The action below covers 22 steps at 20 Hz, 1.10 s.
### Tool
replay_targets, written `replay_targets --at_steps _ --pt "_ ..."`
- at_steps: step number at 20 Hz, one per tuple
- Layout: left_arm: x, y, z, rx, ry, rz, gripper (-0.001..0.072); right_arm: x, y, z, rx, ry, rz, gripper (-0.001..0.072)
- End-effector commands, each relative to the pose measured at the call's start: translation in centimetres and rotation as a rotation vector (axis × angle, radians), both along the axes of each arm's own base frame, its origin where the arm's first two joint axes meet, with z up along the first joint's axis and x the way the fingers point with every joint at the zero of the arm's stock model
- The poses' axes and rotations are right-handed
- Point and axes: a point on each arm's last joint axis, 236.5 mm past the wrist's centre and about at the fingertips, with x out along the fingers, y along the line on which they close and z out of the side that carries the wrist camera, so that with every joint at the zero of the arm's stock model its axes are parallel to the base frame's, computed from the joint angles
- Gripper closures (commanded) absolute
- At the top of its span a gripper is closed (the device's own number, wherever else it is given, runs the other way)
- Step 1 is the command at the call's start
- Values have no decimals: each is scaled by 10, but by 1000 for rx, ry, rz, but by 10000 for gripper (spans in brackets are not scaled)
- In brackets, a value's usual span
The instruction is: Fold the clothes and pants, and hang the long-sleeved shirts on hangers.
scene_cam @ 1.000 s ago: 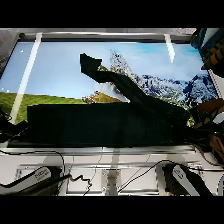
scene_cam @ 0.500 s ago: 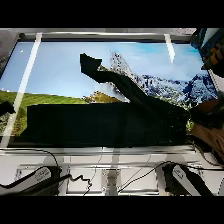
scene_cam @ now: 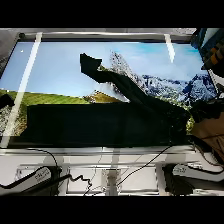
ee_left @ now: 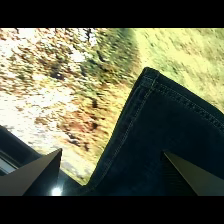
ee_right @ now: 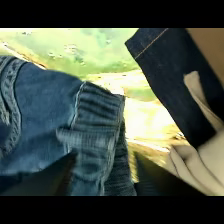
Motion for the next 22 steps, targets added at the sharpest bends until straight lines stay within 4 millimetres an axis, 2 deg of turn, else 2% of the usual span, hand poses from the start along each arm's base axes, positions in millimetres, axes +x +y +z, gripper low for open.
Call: replay_targets --at_steps 1,4,7,10,11,12,13,15,16,19,22 --pt "5 1 2 11 -20 -5 17 2 -7 -24 188 -19 -103 123" --pt "8 -1 1 9 -22 -13 17 5 -9 -48 210 -14 -103 124" --pt "18 -17 -3 -4 -18 -54 17 32 11 -64 301 -80 -82 126" --pt "34 -41 -7 -6 -16 -125 17 52 33 -76 373 -140 -26 169" --pt "40 -51 -9 -7 -14 -154 17 57 41 -76 400 -157 -5 236" --pt "46 -61 -11 -8 -12 -181 17 61 49 -73 423 -178 16 240" --pt "51 -72 -13 -9 -11 -212 17 64 53 -70 429 -195 38 277" --pt "61 -92 -13 -6 -19 -265 17 71 62 -61 441 -240 86 594" --pt "66 -102 -12 -4 -27 -291 17 75 65 -55 445 -267 106 639" --pt "84 -145 -9 -37 -77 -371 17 85 69 -29 468 -307 184 639" --pt "116 -199 -5 -102 -195 -443 17 96 66 6 465 -348 262 640"
